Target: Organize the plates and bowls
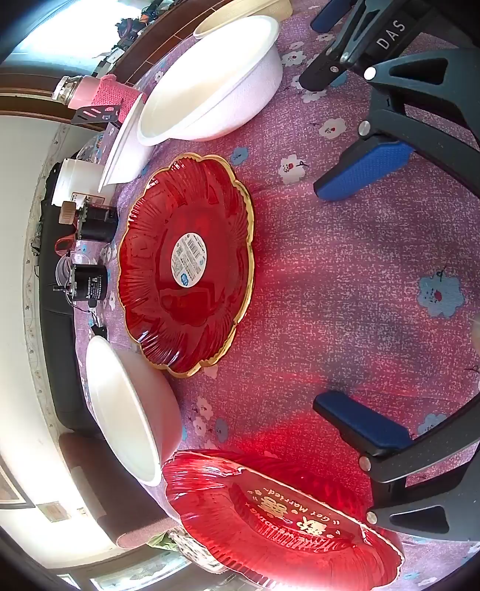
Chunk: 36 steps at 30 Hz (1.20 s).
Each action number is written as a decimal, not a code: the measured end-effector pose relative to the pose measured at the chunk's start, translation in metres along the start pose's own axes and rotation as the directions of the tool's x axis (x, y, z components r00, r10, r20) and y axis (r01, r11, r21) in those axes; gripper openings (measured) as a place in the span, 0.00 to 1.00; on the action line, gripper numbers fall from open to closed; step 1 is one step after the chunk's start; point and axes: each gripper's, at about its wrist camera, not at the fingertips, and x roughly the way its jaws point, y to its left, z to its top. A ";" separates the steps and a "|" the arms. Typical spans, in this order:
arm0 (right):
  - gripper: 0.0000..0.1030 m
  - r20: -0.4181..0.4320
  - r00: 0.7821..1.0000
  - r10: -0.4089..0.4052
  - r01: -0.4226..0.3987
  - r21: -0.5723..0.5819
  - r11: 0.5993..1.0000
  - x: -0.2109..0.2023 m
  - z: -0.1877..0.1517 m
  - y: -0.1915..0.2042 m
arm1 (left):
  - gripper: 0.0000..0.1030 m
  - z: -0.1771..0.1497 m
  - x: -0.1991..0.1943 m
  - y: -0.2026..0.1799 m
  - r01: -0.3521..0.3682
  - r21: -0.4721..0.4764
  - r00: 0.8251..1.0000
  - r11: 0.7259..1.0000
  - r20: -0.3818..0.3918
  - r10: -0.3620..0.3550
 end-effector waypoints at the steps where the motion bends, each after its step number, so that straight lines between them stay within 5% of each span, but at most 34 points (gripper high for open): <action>1: 0.99 0.000 1.000 -0.001 0.001 -0.001 1.000 0.000 0.000 0.000 | 1.00 0.000 0.000 0.000 0.000 0.000 1.000 1.000 -0.001 0.000; 16: 0.99 -0.007 1.000 0.030 -0.030 -0.030 0.999 -0.003 0.000 -0.003 | 1.00 -0.003 -0.004 0.001 0.011 0.015 0.997 1.000 -0.074 -0.009; 36: 0.99 -0.047 0.998 0.036 -0.038 -0.040 0.998 -0.004 -0.003 0.000 | 1.00 -0.009 -0.011 -0.001 0.004 0.006 0.999 1.000 -0.047 -0.004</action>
